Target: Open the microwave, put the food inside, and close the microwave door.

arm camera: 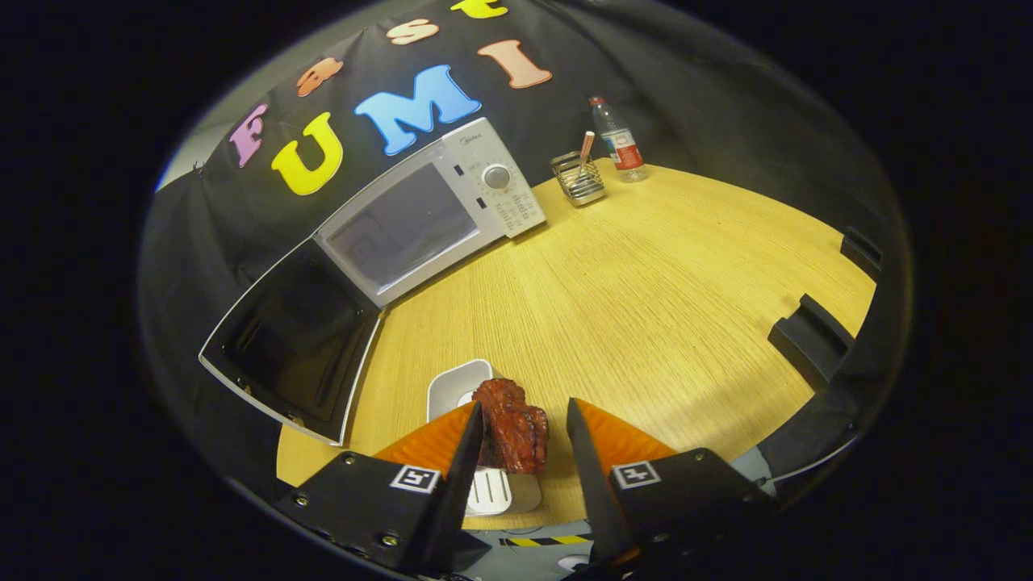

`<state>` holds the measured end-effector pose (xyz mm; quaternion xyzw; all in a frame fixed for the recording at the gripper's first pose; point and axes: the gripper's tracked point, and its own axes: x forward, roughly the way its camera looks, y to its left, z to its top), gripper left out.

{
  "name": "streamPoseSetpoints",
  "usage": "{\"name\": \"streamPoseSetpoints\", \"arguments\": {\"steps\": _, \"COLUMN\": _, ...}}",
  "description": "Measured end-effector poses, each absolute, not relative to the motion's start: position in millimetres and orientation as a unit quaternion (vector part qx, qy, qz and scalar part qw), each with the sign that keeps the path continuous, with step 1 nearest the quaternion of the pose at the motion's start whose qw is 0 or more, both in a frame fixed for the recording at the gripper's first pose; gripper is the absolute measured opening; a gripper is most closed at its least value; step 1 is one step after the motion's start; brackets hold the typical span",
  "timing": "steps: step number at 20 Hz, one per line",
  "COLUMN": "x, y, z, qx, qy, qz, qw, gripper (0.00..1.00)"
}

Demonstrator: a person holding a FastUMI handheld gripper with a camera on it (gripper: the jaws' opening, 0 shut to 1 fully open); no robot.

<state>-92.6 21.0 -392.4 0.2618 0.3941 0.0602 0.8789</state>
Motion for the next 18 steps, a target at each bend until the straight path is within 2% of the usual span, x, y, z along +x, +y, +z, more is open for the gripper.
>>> {"name": "streamPoseSetpoints", "arguments": {"steps": 1, "x": -94, "y": 24, "z": -393, "qx": 0.272, "qy": 0.398, "qz": 0.066, "qw": 0.874, "gripper": 0.59}}
{"name": "streamPoseSetpoints", "arguments": {"steps": 2, "x": -96, "y": 31, "z": -393, "qx": 0.279, "qy": 0.400, "qz": 0.076, "qw": 0.870, "gripper": 0.59}}
{"name": "streamPoseSetpoints", "arguments": {"steps": 4, "x": -93, "y": 29, "z": -389, "qx": 0.280, "qy": 0.399, "qz": 0.066, "qw": 0.870, "gripper": 0.33}}
{"name": "streamPoseSetpoints", "arguments": {"steps": 6, "x": -98, "y": 34, "z": -377, "qx": 0.281, "qy": 0.388, "qz": 0.078, "qw": 0.874, "gripper": 0.33}}
{"name": "streamPoseSetpoints", "arguments": {"steps": 8, "x": -96, "y": 42, "z": -370, "qx": 0.295, "qy": 0.388, "qz": 0.091, "qw": 0.868, "gripper": 0.13}}
{"name": "streamPoseSetpoints", "arguments": {"steps": 18, "x": -71, "y": 48, "z": -330, "qx": 0.236, "qy": 0.367, "qz": 0.116, "qw": 0.892, "gripper": 0.12}}
